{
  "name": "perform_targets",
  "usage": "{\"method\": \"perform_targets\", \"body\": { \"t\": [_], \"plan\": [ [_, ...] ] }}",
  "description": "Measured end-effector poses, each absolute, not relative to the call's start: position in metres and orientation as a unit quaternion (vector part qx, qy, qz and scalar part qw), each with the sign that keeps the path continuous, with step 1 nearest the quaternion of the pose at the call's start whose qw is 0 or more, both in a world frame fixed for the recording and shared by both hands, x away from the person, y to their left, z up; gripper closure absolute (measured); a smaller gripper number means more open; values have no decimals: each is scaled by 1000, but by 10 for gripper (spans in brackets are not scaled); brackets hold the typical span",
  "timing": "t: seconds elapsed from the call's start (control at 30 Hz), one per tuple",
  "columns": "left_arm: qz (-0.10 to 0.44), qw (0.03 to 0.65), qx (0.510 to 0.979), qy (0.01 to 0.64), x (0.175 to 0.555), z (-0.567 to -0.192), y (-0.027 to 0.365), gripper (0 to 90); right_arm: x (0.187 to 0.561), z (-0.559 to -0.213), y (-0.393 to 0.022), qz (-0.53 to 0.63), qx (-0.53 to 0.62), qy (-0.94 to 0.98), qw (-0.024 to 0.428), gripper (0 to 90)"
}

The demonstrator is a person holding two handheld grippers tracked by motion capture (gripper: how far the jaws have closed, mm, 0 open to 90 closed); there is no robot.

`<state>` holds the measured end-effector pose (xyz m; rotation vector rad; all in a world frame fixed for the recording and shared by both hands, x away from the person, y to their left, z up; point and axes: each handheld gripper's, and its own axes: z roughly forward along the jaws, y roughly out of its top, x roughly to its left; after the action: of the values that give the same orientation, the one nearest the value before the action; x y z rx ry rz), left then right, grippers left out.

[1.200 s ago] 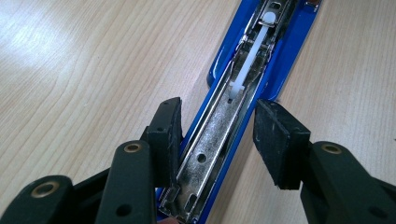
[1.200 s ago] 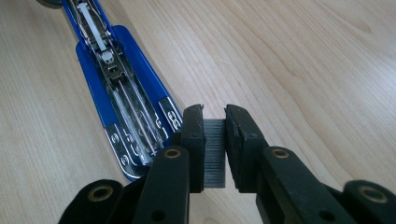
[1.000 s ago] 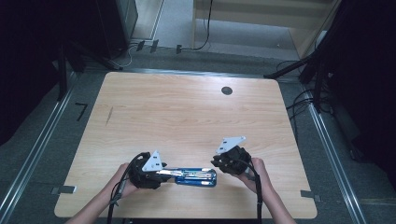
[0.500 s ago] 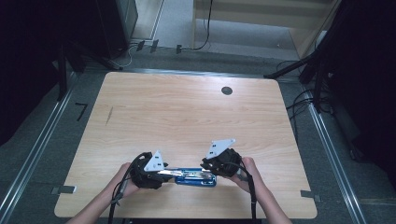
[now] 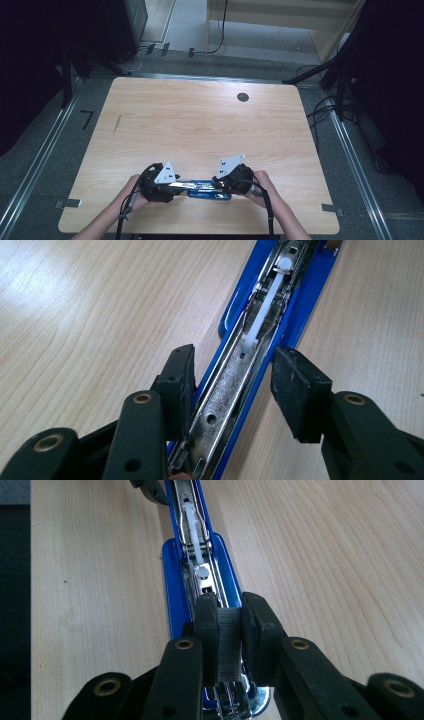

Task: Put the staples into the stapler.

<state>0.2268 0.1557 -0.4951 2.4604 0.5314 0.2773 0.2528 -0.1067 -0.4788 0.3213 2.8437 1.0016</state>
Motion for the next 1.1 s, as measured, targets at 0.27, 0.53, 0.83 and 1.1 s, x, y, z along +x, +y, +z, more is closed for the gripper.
{"method": "perform_targets", "body": {
  "t": [0.27,0.53,0.83,1.1],
  "plan": [
    [104,299,927,199,227,-495,156,539,254,-483,-108,322,96,941,49,792],
    [104,299,927,200,227,-495,156,539,254,-484,-111,323,86,941,50,790],
    [105,299,927,201,227,-495,156,537,254,-485,-112,311,72,946,55,787],
    [106,297,927,202,227,-495,155,532,255,-486,-113,308,57,948,49,787]
  ]
}}
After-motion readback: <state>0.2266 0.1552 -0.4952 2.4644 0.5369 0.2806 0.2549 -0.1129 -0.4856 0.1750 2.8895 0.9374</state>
